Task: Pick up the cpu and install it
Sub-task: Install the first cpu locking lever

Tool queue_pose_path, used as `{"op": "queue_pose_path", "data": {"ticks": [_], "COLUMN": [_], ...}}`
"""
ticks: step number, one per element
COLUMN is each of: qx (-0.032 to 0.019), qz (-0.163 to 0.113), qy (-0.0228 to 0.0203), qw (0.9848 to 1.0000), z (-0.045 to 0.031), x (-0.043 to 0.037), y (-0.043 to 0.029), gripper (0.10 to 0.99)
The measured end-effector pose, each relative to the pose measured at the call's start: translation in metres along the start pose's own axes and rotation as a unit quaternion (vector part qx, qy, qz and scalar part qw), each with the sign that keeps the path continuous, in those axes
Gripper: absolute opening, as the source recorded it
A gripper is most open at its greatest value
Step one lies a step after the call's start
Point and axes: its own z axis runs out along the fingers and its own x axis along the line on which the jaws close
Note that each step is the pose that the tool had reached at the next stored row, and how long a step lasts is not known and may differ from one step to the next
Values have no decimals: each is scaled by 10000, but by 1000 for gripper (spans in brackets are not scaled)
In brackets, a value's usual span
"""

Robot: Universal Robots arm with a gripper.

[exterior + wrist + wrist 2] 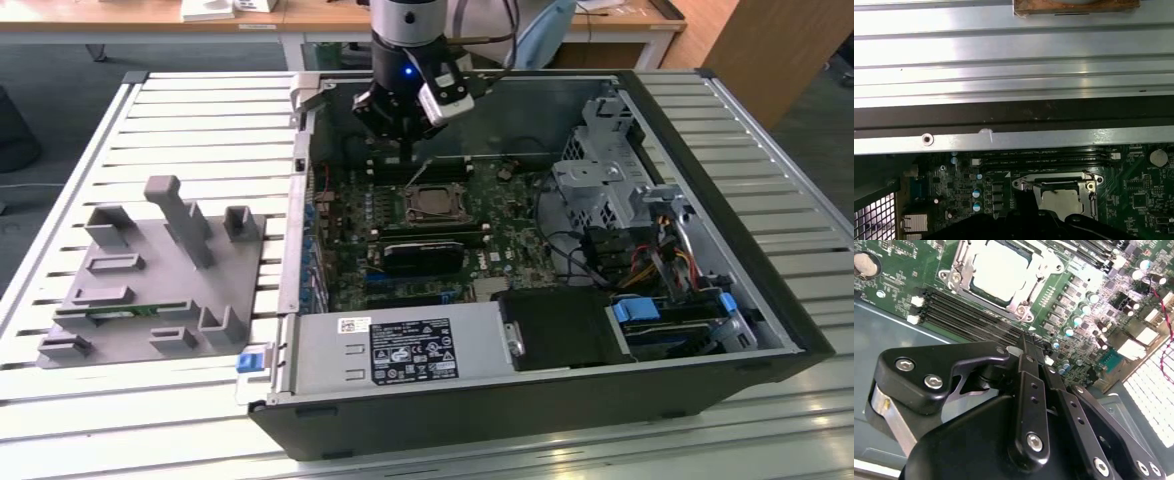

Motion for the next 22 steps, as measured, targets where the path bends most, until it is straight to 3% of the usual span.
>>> {"op": "queue_pose_path", "data": {"ticks": [4, 8, 9, 22], "qx": [0, -114, -122, -122], "qz": [0, 0, 0, -98], "qy": [0, 7, 6, -2], "qw": [10000, 9999, 9999, 9999], "z": [1, 12, 21, 167], "x": [-49, -53, -55, -166], "y": [2, 1, 0, 6], "gripper": [110, 110, 110, 110]}}
